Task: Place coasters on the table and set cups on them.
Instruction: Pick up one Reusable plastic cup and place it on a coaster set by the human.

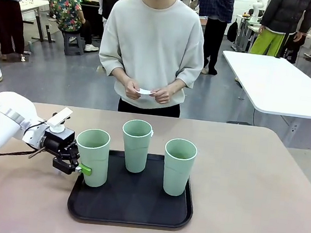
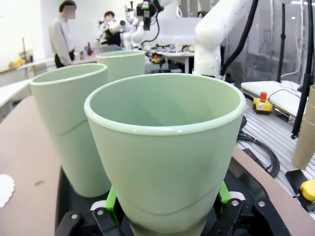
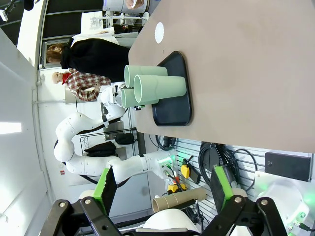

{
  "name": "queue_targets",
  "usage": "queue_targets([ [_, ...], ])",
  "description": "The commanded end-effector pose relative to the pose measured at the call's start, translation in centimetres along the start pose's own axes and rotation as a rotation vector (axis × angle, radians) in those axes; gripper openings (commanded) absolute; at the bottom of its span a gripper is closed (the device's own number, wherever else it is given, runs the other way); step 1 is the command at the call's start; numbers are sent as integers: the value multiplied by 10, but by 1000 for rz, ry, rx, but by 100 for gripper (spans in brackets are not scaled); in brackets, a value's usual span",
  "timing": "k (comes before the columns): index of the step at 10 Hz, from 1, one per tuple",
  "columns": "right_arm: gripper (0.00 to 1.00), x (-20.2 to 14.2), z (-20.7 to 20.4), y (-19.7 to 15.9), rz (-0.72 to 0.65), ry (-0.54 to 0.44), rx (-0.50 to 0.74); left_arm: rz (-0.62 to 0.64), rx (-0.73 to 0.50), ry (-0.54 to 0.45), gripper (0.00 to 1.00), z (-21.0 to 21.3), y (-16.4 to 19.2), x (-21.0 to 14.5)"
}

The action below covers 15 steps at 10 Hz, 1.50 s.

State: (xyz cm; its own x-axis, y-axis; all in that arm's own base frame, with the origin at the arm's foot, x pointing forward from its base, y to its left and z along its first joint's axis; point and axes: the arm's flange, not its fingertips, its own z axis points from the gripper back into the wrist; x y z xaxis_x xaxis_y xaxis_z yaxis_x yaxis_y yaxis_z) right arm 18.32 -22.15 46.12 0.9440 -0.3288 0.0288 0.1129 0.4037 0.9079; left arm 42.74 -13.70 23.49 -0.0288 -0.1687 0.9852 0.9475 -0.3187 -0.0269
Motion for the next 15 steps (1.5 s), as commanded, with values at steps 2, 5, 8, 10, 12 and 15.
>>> queue_targets([
  [2, 100, 1, 0, 0, 15, -5, 21, -47, 7, -18, 26, 4, -7, 6],
  [5, 100, 1, 0, 0, 15, -5, 21, -57, 28, -24, 23, 12, -36, 79],
  [8, 100, 1, 0, 0, 15, -5, 21, 1, 46, -14, 23, 25, -55, 168],
  [10, 100, 1, 0, 0, 15, -5, 21, 23, 78, 12, 23, 23, -59, 197],
  [12, 100, 1, 0, 0, 15, -5, 21, 6, 151, 5, 23, 27, -70, 202],
  [15, 100, 1, 0, 0, 15, -5, 21, 8, 54, 21, 23, 29, -59, 206],
])
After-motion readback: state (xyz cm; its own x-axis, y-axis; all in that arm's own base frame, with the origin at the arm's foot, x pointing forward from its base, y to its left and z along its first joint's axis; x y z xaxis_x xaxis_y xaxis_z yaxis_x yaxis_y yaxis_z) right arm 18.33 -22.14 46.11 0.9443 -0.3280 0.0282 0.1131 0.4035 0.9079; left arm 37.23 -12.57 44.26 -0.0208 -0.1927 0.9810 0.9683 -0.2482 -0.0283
